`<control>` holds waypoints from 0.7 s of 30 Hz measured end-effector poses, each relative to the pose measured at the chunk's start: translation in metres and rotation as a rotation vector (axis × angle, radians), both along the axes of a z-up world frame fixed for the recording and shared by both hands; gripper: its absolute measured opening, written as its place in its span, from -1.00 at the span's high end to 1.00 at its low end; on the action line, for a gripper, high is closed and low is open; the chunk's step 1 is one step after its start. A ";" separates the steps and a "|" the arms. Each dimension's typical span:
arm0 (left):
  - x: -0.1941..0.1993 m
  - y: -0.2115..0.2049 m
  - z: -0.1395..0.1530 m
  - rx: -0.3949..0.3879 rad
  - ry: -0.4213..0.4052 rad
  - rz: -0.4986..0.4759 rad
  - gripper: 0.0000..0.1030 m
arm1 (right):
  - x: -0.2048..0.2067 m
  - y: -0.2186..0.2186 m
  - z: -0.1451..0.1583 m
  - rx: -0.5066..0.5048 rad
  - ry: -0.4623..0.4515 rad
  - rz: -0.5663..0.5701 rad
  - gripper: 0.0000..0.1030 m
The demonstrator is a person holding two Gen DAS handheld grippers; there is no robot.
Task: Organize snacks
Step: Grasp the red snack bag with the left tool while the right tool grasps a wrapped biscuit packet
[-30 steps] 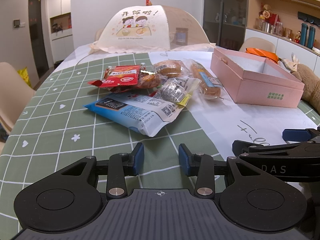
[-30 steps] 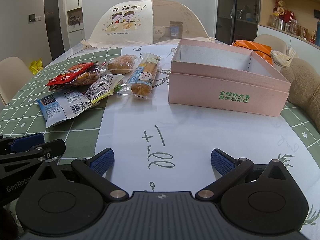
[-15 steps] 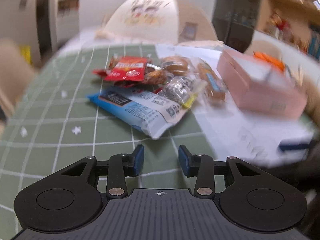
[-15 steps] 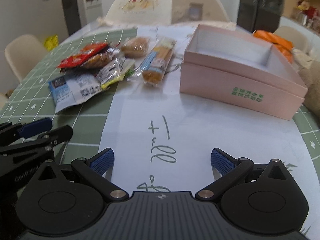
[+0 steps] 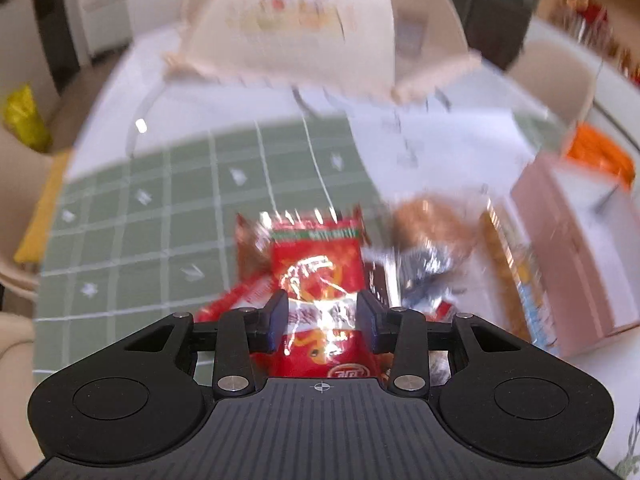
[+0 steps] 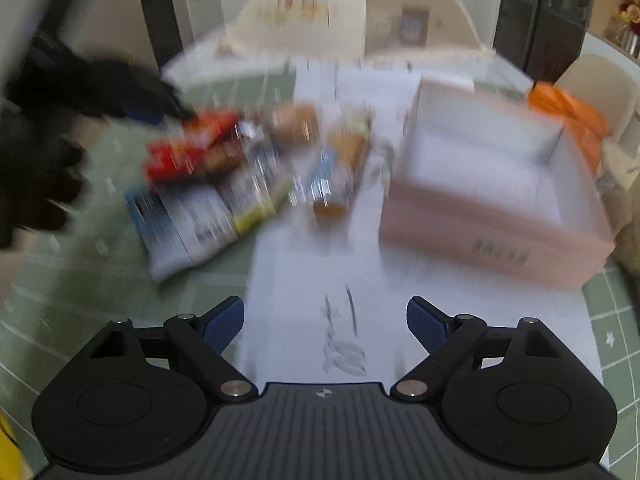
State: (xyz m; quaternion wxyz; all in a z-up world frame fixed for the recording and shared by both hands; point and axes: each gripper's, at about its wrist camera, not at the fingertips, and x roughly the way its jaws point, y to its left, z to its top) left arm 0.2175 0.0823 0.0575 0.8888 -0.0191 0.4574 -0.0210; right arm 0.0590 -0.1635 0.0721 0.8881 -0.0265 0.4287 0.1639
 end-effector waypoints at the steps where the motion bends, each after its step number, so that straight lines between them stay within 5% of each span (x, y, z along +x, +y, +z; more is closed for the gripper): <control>1: 0.002 -0.001 -0.001 0.016 -0.025 -0.015 0.11 | 0.001 -0.001 0.005 0.018 0.005 0.000 -0.74; 6: 0.016 -0.001 -0.010 0.072 -0.060 -0.065 0.06 | 0.002 -0.001 0.009 -0.022 0.014 -0.039 -0.74; 14: 0.015 0.022 -0.008 -0.003 -0.051 0.004 0.10 | 0.013 0.004 0.006 -0.029 0.013 -0.067 -0.74; 21: -0.037 0.028 -0.001 -0.071 -0.069 -0.122 0.16 | 0.039 0.017 0.009 -0.009 -0.031 -0.045 -0.74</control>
